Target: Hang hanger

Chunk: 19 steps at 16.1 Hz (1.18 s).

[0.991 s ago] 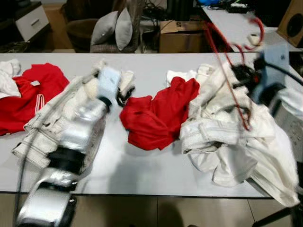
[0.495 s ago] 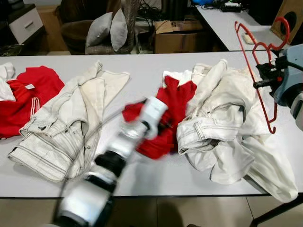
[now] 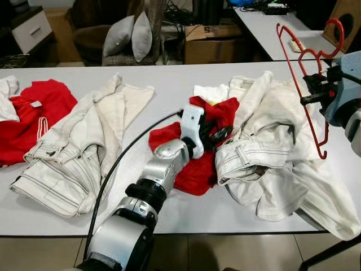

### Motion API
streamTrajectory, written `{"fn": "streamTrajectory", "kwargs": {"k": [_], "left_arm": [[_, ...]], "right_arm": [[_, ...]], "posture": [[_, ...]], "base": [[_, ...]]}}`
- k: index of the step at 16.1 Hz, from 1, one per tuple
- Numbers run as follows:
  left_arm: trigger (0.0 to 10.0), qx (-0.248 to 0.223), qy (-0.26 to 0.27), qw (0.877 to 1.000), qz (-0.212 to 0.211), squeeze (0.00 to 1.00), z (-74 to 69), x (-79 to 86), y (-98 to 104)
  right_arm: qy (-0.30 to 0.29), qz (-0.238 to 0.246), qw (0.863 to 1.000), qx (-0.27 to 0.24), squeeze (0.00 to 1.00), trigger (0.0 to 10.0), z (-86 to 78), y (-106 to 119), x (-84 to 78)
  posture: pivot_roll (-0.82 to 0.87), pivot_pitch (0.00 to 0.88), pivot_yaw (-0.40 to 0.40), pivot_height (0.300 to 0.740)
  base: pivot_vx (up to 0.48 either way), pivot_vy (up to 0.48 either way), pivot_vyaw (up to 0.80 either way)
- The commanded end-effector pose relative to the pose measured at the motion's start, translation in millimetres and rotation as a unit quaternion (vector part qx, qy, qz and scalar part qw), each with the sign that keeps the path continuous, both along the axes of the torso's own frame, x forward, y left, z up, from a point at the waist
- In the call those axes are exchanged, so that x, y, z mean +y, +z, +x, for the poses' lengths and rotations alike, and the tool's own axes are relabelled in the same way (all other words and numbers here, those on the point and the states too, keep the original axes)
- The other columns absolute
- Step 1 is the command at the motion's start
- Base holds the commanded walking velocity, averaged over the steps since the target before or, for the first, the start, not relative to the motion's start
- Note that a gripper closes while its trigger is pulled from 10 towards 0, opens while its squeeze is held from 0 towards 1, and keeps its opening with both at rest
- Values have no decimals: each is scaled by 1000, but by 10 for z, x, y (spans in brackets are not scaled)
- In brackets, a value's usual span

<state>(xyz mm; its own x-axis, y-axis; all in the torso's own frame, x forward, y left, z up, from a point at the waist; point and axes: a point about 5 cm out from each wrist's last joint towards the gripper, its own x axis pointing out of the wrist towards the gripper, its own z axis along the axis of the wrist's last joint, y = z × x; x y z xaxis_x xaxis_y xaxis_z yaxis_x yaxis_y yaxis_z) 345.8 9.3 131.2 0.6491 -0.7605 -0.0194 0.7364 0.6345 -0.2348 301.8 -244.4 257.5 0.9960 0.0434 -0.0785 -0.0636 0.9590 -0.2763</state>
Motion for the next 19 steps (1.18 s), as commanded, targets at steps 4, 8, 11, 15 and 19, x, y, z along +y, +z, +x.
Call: {"fn": "streamTrajectory", "kwargs": {"k": [4,8,11,15,19], "left_arm": [[10000,-117,-14,993,-9,0,7,268,478],[10000,-216,99,971,36,0,-160,855,1067],[10000,-220,206,953,39,0,-371,1222,1118],[10000,-153,353,916,111,0,-948,1769,920],[10000,-129,376,906,144,0,-1145,1868,898]], "right_arm": [[25,9,999,-43,0,10000,37,123,120],[81,29,993,-82,0,10000,17,253,436],[111,57,987,-102,0,10000,-34,226,724],[148,152,974,-81,0,10000,-177,-108,1244],[147,180,971,-64,0,10000,-242,-264,1395]], "posture": [[-174,0,64,740],[-123,0,54,740],[-97,0,66,740],[-1,0,37,740],[59,1,24,740]], "base": [[0,0,0],[0,0,0],[0,0,0],[0,240,0],[0,480,0]]}}
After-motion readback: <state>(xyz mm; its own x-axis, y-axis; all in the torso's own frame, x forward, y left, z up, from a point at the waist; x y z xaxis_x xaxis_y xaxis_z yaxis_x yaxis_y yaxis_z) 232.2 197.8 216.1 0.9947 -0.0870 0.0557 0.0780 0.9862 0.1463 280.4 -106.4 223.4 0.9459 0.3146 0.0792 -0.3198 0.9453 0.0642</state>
